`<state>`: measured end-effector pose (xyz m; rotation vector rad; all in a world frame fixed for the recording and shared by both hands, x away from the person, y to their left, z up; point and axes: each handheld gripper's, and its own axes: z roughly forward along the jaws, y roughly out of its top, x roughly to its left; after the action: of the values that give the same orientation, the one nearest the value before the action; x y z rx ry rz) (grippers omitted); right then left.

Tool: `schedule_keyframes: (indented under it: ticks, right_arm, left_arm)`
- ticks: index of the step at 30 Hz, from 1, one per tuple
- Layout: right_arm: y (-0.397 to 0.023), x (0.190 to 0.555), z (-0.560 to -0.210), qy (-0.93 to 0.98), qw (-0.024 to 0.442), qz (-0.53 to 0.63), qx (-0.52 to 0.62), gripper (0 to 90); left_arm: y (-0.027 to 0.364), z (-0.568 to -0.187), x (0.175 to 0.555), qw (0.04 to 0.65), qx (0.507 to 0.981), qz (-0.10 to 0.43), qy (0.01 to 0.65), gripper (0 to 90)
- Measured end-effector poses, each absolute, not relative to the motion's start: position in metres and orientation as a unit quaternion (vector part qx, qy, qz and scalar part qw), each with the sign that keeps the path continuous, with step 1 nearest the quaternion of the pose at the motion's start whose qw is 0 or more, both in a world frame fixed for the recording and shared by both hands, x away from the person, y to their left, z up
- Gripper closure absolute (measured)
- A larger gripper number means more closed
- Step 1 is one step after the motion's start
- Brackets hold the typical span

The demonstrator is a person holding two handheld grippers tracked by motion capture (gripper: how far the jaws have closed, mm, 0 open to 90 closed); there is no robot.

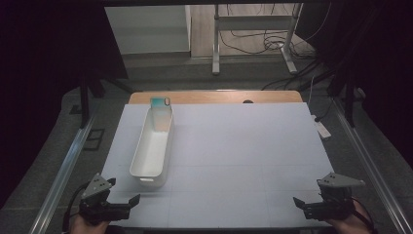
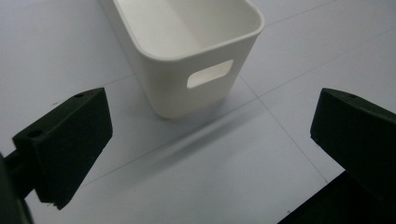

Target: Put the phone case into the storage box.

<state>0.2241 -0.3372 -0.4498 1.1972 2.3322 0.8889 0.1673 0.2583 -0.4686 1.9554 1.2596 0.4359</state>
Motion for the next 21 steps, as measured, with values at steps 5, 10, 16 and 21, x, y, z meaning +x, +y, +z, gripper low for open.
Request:
schedule_keyframes:
  ticks: [5, 10, 16, 21]
  right_arm:
    - [-0.3372, 0.2241, -0.4498, 0.828, 0.186, 0.315, 0.425, 0.0]
    - [-0.337, 0.224, -0.4498, 0.828, 0.185, 0.315, 0.424, 0.0]
    - [-0.3371, 0.224, -0.4497, 0.828, 0.185, 0.316, 0.424, 0.0]
    - [-0.3372, 0.2242, -0.4501, 0.829, 0.185, 0.315, 0.424, 0.0]
  left_arm:
    - [0.2587, -0.4686, 0.1659, 0.372, 0.766, 0.171, 0.496, 0.0]
    - [0.258, -0.4689, 0.1651, 0.364, 0.768, 0.173, 0.498, 0.0]
    - [0.2558, -0.4703, 0.1668, 0.352, 0.772, 0.172, 0.501, 0.0]
    - [0.2564, -0.4703, 0.1678, 0.353, 0.769, 0.17, 0.504, 0.0]
